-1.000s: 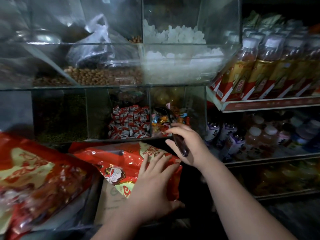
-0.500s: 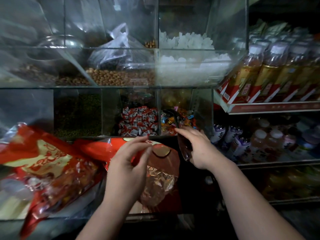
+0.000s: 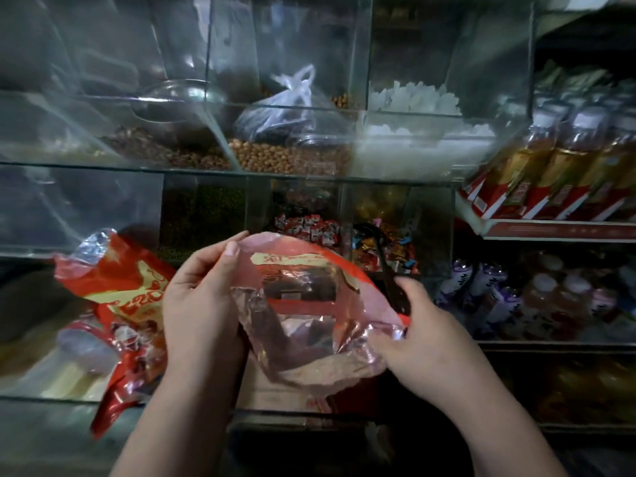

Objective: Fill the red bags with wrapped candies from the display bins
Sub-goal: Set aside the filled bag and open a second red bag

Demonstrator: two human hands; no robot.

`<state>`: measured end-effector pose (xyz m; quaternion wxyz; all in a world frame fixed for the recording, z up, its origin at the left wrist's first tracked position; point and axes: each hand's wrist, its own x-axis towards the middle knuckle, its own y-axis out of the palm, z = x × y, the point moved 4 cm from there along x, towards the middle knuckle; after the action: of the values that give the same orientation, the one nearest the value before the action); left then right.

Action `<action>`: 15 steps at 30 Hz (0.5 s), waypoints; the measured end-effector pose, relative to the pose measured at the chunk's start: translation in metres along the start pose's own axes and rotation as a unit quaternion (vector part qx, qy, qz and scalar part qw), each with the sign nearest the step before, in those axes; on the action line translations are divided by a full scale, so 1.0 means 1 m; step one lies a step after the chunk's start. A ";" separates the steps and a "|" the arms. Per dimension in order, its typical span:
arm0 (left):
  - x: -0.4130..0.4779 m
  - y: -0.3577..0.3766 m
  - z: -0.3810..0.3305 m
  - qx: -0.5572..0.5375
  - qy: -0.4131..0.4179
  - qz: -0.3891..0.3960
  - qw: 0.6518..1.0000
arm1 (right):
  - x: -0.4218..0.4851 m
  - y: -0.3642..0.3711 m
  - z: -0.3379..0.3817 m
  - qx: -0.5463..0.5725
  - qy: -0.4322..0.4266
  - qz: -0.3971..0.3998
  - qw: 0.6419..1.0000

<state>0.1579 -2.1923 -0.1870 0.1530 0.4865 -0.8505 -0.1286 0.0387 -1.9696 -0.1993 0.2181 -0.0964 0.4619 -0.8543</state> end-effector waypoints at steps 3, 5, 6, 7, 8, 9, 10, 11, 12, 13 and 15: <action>0.000 -0.007 0.007 0.031 0.015 0.013 0.999 | 0.007 0.006 0.004 0.171 0.029 0.035 0.984; 0.000 -0.003 0.013 -0.001 0.014 0.138 0.990 | 0.013 0.009 0.011 0.310 0.047 0.046 0.949; 0.000 0.000 0.016 -0.045 -0.003 0.211 0.976 | 0.015 0.009 0.011 0.357 0.066 0.041 0.931; 0.001 0.001 0.019 -0.105 -0.029 0.280 0.954 | 0.019 0.006 0.009 0.398 0.087 0.031 0.913; 0.002 0.002 0.021 -0.149 -0.048 0.335 0.929 | 0.022 0.002 0.008 0.434 0.105 0.021 0.895; 0.003 -0.001 0.024 -0.167 -0.060 0.382 0.907 | 0.025 -0.003 0.007 0.463 0.117 0.013 0.878; 0.005 -0.004 0.029 -0.153 -0.067 0.413 0.895 | 0.029 -0.007 0.006 0.487 0.127 0.009 0.864; 0.010 -0.008 0.035 -0.110 -0.075 0.425 0.895 | 0.033 -0.011 0.005 0.508 0.136 0.006 0.851; 0.015 -0.014 0.043 -0.055 -0.086 0.423 0.900 | 0.037 -0.013 0.005 0.527 0.145 0.006 0.838; 0.020 -0.020 0.052 -0.004 -0.093 0.416 0.905 | 0.041 -0.013 0.004 0.542 0.154 0.008 0.826; 0.021 -0.026 0.067 0.057 -0.097 0.412 0.904 | 0.049 -0.007 0.004 0.567 0.168 0.021 0.806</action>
<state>0.1424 -2.2187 -0.2549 0.0814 0.0860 -0.9916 -0.0521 -0.0053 -1.9920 -0.1933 0.1712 0.1994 -0.0727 -0.9621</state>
